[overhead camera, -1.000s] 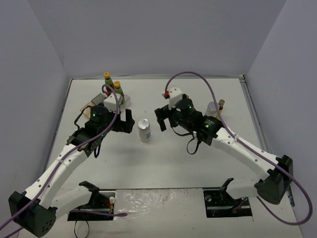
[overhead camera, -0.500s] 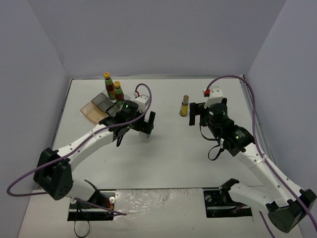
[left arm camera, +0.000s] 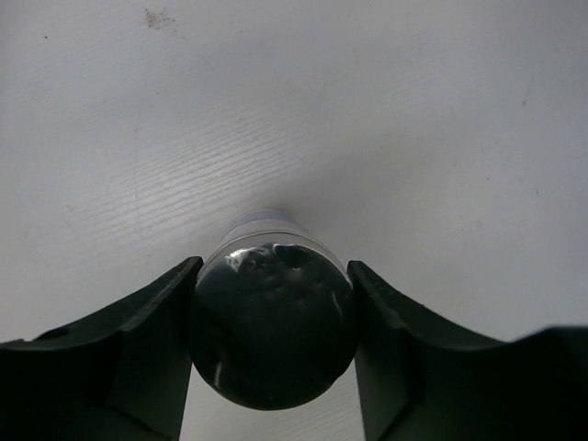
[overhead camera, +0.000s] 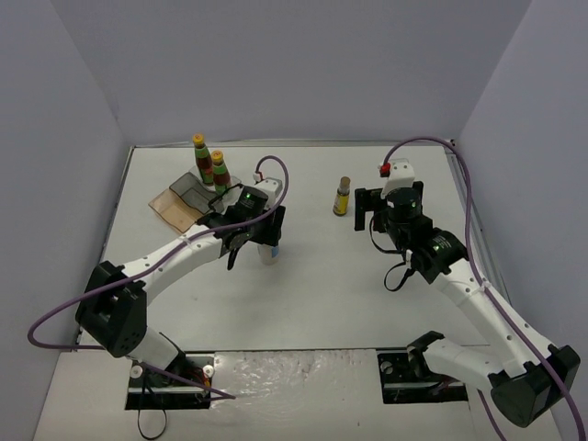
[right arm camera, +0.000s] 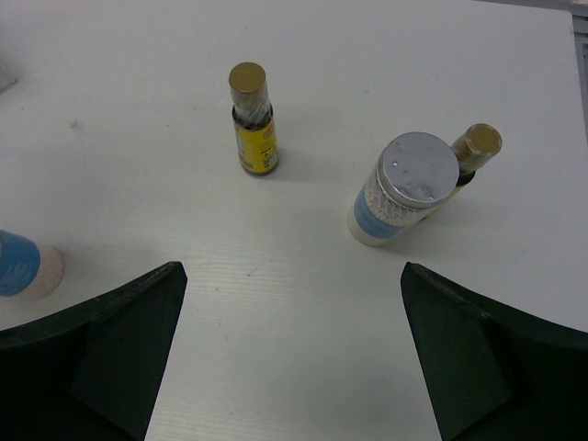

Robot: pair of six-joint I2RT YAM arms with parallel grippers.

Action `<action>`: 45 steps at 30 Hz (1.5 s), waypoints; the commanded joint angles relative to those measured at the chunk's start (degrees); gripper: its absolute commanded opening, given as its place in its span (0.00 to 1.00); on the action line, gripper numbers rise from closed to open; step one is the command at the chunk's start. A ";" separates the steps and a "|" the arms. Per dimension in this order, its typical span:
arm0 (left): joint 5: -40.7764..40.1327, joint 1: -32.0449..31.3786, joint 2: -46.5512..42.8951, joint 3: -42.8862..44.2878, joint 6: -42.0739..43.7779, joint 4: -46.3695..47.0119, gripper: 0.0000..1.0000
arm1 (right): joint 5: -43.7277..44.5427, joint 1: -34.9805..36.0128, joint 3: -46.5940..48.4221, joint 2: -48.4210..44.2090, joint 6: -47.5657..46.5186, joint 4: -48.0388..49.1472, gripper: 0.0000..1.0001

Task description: Organize the condiment bottles

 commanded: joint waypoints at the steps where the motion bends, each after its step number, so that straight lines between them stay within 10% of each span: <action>1: -2.80 -0.07 -3.14 5.56 -1.32 -2.98 0.20 | -0.12 -1.20 0.77 0.11 -0.89 2.81 1.00; 21: -3.32 31.85 2.83 32.82 1.10 -13.43 0.07 | -2.28 -3.48 -0.43 -3.29 -0.79 2.81 1.00; 45: -2.31 38.68 24.68 41.06 1.78 -2.00 0.08 | -3.70 -4.70 -1.72 -5.26 -3.23 2.31 1.00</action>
